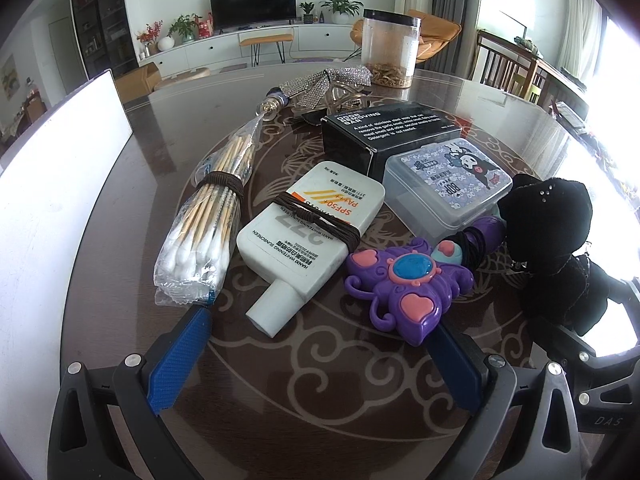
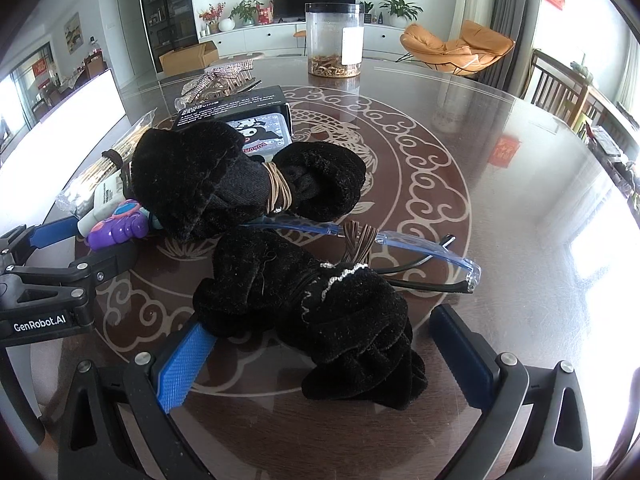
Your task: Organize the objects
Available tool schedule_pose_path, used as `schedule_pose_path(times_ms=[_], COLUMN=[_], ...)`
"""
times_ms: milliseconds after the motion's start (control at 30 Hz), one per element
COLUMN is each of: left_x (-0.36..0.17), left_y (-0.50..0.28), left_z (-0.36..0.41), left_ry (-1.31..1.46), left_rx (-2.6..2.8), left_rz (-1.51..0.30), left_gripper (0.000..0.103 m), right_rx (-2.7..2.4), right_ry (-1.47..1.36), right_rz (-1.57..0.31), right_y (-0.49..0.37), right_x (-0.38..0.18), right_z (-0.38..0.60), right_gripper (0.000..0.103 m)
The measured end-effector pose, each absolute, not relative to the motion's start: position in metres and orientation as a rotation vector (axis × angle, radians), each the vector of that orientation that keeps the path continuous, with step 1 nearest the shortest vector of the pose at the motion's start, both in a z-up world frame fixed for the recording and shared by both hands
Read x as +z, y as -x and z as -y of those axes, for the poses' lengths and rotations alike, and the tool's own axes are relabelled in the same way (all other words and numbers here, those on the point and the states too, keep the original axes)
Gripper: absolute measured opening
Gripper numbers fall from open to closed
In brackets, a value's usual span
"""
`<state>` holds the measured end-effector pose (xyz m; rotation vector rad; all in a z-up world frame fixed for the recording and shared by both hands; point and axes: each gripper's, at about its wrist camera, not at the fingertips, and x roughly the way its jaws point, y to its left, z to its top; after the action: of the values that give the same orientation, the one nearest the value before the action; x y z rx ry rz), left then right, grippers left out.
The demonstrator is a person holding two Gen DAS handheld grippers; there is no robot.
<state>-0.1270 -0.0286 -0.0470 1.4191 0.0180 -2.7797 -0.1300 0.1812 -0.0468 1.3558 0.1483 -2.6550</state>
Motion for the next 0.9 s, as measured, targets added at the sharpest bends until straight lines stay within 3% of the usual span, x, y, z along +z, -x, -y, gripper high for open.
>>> schedule_pose_path(times_ms=[900], left_x=[-0.0431], left_y=[0.1235], left_z=[0.0282], left_ry=[-1.420], left_rx=[-2.775], left_rz=[-0.021], left_gripper=[0.103], right_rx=[-2.640], right_ry=[-1.350], right_rz=[-0.151], right_y=[0.1315], right_x=[-0.0474], right_z=[-0.1827], right_gripper=[0.103])
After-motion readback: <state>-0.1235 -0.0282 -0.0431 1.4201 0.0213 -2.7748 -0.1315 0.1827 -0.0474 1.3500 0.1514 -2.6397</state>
